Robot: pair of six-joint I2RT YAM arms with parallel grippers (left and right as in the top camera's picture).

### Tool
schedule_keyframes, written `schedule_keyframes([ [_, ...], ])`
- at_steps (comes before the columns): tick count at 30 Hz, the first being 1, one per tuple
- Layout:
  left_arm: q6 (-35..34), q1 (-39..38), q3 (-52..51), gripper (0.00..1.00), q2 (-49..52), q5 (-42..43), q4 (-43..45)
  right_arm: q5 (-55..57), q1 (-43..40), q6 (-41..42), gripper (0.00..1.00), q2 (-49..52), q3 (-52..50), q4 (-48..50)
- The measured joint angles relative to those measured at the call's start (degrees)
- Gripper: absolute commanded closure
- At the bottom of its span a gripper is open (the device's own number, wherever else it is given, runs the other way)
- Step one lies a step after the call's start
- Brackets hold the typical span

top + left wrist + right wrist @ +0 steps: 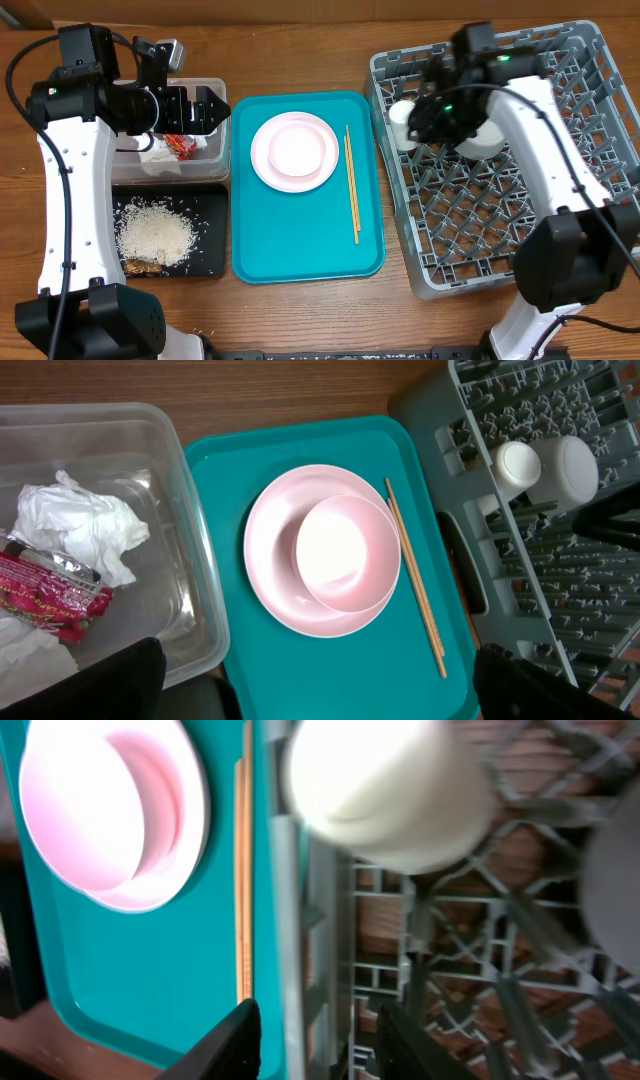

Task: Sort waste into correct bins and load items into the dishwasher

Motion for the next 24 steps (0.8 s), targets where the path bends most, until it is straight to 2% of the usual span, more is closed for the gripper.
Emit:
schedule_keyframes([
  [10, 0.0, 0.0, 0.0, 0.0, 0.0, -0.02, 0.02, 5.9, 5.62, -0.92, 0.59, 0.0, -2.12, 1.86],
  [24, -0.02, 0.0, 0.0, 0.0, 0.0, -0.02, 0.02, 7.41, 6.34, -1.09, 0.6, 0.0, -7.3, 3.34],
])
